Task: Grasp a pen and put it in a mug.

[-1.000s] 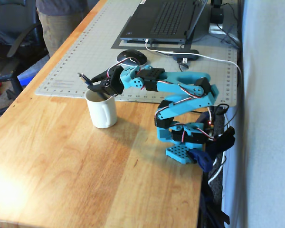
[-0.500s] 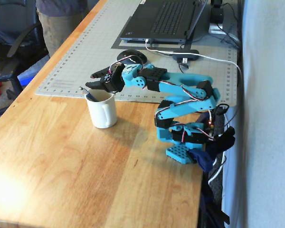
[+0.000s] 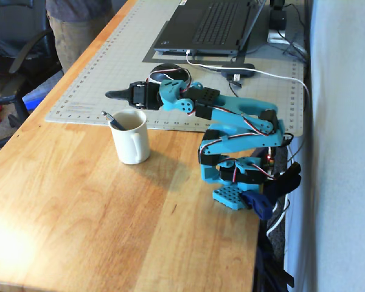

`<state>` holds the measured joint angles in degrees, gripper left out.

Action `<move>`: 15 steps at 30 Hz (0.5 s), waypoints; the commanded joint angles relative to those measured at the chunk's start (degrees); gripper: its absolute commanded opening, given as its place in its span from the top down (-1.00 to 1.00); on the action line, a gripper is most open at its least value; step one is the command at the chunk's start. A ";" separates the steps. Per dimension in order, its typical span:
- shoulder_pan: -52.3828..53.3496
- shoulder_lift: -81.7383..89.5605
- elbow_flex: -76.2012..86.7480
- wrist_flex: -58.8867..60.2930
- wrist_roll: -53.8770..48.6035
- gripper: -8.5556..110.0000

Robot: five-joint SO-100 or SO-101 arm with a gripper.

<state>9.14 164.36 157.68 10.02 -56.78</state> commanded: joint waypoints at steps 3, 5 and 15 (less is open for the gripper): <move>-1.41 5.45 -0.97 2.72 15.64 0.77; -1.41 8.26 0.97 4.22 21.80 0.77; -1.49 16.35 9.23 15.56 53.61 0.77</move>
<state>8.17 178.86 166.82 22.24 -11.51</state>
